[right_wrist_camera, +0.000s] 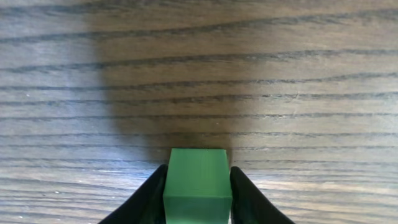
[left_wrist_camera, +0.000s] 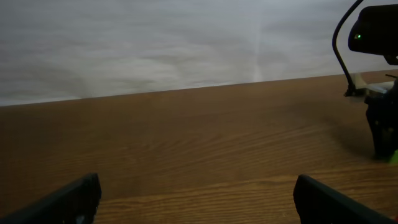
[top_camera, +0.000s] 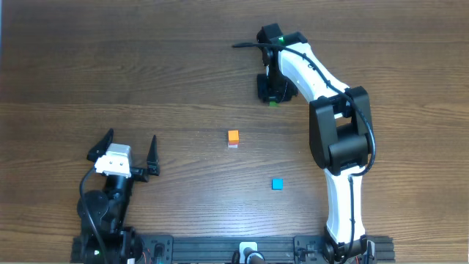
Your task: Stack Cubes
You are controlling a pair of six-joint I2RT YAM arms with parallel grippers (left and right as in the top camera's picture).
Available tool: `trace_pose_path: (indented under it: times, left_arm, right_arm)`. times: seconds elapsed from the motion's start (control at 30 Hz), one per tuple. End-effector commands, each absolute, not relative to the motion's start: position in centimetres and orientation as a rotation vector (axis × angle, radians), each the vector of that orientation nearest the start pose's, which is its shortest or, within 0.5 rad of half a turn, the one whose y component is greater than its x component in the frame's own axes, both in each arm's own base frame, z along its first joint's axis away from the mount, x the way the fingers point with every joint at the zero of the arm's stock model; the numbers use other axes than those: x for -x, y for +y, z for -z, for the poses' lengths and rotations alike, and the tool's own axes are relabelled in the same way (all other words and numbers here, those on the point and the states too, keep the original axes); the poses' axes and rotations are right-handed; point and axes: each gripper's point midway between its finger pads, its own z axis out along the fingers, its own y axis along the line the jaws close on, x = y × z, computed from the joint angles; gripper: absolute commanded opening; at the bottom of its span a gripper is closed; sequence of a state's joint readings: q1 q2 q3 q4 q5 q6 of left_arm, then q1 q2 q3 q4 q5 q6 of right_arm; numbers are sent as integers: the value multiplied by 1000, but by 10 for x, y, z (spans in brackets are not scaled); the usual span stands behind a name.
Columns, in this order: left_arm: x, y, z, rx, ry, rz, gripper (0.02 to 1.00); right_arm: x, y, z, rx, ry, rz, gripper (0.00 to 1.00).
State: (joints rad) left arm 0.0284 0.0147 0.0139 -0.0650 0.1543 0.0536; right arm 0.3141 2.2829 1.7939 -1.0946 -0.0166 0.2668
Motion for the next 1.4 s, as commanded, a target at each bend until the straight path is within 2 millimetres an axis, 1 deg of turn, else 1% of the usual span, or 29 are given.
trace_pose_path:
  times: [0.03,0.2,0.33,0.47,0.53,0.63,0.67,0.7,0.73,0.9,1.0,1.07,1.13,1.2,1.3,1.4]
  left_arm:
    - [-245,-22,-160,-164,1625,61,1000]
    - [-245,-22,-160,-164,1626,61,1000]
    - [-245,-22,-160,-164,1626,61,1000]
    - [-245,-22,-160,-164,1626,61,1000]
    - [-245,-22,-160,-164,1625,61,1000]
    - [-245,-22,-160,-164,1625,61,1000]
    - [-245,-22,-160,-164,1625,61,1000]
    - [-245,-22,-160,-164,1625,61,1000]
    - [-245,-22,-160,-164,1625,61,998]
    - [-245,-22,-160,-164,1625,61,1000]
    - [-245,-22,-160,-164,1625,61,1000]
    - [-245,-22,-160,-164,1626,61,1000]
    - [-245,-22,-160,-164,1625,61,1000]
    - [-245,-22,-160,-164,1625,61,1000]
    - [-245,-22,-160,-164,1625,61,1000]
    - [-245,-22,-160,-164,1625,61,1000]
  right_arm:
    - [-409,135,1,79,3169,8,235]
    - [-408,137,1,84,3170,3,191]
    - [-408,139,1,77,3169,1,77]
    - [-407,145,-4,93,3162,-21,18]
    - [-407,149,-11,103,3148,-33,12]
    - [-407,156,-28,110,3118,-60,12]
    - [-404,160,-43,118,3098,-70,12]
    - [-401,162,-52,119,3091,-75,12]
    - [-396,165,-65,129,3082,-79,9]
    - [-373,182,-107,190,3043,-104,12]
    - [-354,196,-137,233,3003,-133,12]
    - [-342,202,-149,236,3001,-141,12]
    - [-327,205,-156,237,3018,-136,12]
    - [-314,211,-159,261,3036,-127,12]
    - [-300,220,-159,301,3054,-115,12]
    - [-293,230,-159,318,3055,-118,12]
